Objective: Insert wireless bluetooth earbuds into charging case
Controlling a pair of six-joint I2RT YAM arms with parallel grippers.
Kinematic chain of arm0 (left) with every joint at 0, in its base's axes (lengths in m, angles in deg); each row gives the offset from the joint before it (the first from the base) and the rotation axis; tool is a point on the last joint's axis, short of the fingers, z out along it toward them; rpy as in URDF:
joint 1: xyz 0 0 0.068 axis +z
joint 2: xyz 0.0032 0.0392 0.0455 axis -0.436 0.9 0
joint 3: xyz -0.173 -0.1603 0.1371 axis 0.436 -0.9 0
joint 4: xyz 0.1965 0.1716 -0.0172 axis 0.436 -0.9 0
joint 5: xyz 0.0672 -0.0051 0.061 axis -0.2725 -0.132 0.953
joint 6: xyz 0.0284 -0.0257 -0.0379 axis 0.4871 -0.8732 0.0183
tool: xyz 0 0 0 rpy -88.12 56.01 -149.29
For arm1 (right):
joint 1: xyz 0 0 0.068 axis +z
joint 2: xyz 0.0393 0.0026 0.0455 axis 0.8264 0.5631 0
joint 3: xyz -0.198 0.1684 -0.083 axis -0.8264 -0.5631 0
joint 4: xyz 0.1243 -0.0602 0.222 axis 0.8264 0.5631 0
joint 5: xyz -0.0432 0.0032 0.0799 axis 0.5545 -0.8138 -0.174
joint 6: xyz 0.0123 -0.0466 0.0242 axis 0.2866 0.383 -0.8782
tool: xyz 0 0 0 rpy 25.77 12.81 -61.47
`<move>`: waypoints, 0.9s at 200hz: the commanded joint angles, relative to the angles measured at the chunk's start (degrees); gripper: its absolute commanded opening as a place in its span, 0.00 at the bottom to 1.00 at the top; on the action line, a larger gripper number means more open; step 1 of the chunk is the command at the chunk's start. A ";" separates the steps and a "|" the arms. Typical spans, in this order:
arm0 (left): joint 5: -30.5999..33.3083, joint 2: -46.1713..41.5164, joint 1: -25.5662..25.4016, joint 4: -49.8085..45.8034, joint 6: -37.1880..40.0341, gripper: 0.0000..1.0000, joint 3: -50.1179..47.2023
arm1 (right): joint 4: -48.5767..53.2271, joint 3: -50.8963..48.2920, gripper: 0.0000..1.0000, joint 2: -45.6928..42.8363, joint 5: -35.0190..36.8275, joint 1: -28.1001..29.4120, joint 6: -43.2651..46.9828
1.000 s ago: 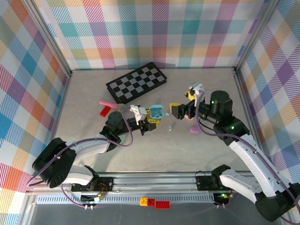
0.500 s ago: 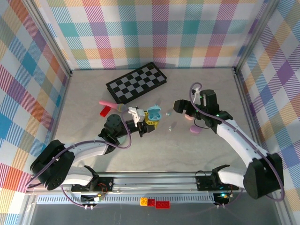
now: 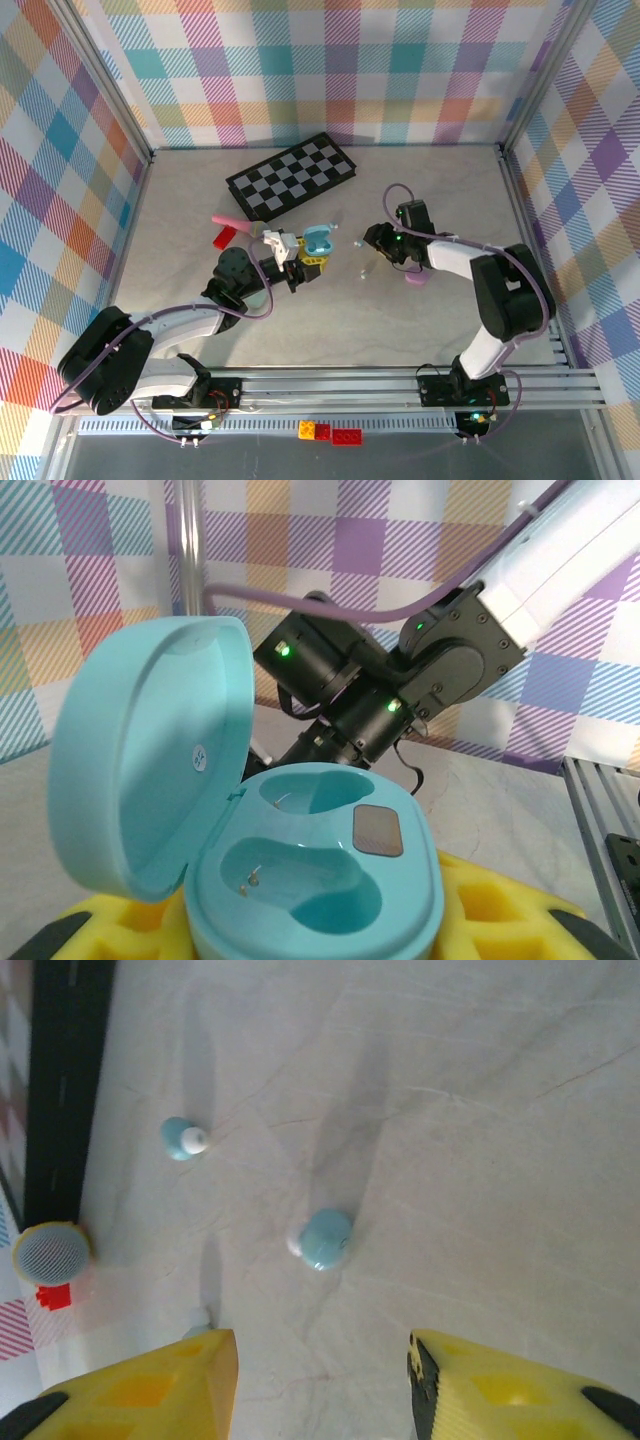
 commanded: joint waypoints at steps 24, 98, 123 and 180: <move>-0.17 -1.76 0.94 2.71 0.52 0.36 -0.72 | -4.47 4.07 0.48 6.13 -2.53 0.38 -4.36; -1.02 -0.90 1.21 2.20 0.73 0.36 0.16 | -3.60 7.30 0.47 10.65 -3.12 1.39 -4.35; -1.30 -0.55 1.24 2.27 0.64 0.36 0.39 | -3.77 7.86 0.46 11.47 -3.63 1.46 -4.55; -1.64 -0.38 1.29 1.83 0.73 0.36 0.40 | -4.29 8.59 0.42 11.68 -5.49 1.56 -4.07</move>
